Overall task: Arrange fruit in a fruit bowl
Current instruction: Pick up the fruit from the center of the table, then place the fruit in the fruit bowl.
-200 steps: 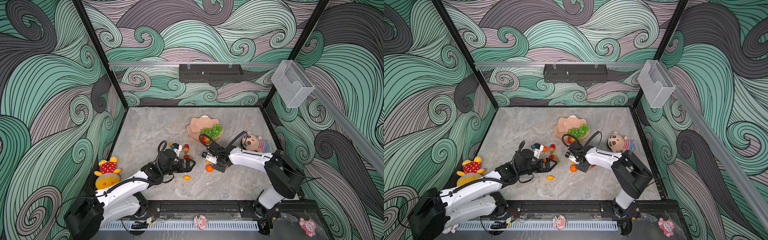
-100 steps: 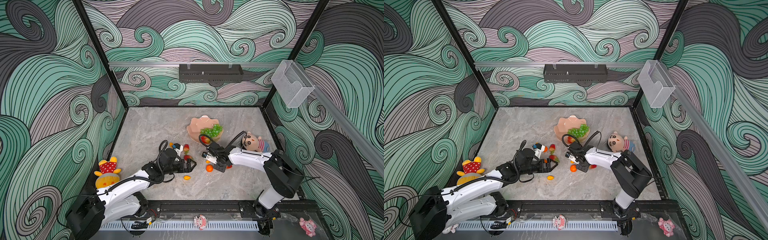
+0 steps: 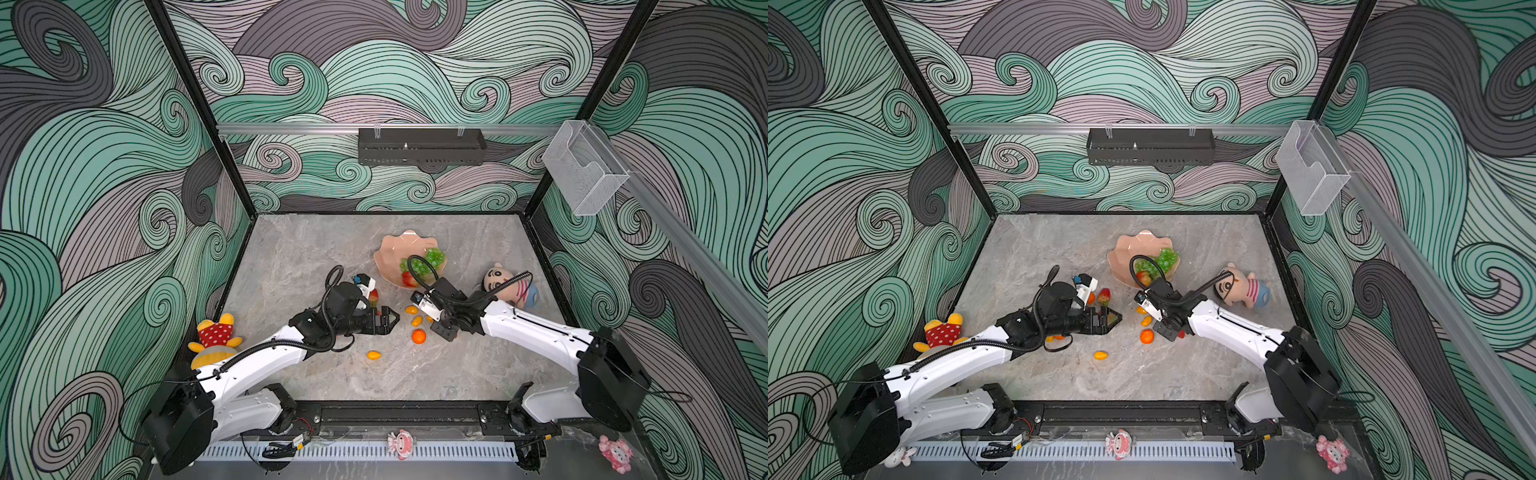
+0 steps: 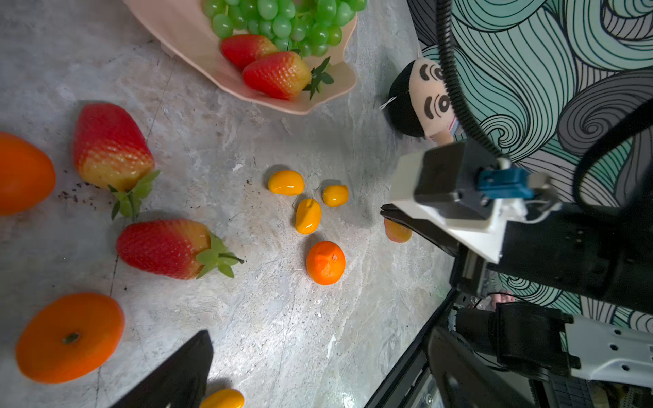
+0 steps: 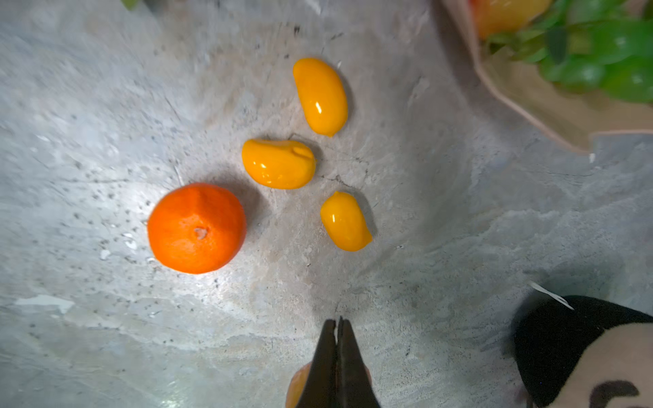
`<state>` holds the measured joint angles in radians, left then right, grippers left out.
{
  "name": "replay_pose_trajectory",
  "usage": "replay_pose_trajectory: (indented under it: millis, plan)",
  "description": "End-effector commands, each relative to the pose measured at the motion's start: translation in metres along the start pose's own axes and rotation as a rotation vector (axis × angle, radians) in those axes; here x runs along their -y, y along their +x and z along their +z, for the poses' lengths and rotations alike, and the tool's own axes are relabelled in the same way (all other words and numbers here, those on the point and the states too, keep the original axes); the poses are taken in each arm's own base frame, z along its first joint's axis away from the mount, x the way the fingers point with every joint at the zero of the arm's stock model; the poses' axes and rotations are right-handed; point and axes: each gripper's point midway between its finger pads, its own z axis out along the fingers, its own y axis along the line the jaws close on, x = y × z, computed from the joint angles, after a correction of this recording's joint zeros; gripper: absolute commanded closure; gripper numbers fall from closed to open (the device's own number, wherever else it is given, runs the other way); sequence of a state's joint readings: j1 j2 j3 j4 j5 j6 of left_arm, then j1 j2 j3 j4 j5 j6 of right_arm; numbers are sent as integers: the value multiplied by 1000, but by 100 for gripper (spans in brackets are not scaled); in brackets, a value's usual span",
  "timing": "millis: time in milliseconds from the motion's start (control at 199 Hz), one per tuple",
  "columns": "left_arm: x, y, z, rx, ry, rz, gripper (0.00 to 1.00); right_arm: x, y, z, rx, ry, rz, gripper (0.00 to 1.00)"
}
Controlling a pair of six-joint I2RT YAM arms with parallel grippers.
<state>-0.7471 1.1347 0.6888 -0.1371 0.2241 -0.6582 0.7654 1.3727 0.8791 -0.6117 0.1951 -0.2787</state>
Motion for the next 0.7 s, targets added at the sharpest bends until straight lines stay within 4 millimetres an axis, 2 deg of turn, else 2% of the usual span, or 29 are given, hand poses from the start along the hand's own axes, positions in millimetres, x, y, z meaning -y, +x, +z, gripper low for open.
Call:
replay_pose_trajectory:
  millis: [0,146,292,548,699]
  plan:
    - [-5,-15,-6,12,-79,74,1,3,-10,-22,68,-14,183,100]
    - [-3,-29,-4,31,-102,114,2,20,-24,-36,143,9,366,100]
    - [-2,-42,-2,30,-121,142,1,46,-35,-43,180,34,543,100]
    - [-3,-64,9,20,-149,149,1,91,-56,-39,299,-14,842,100]
    - [-10,-77,19,15,-170,134,2,110,-75,-34,359,-22,919,100]
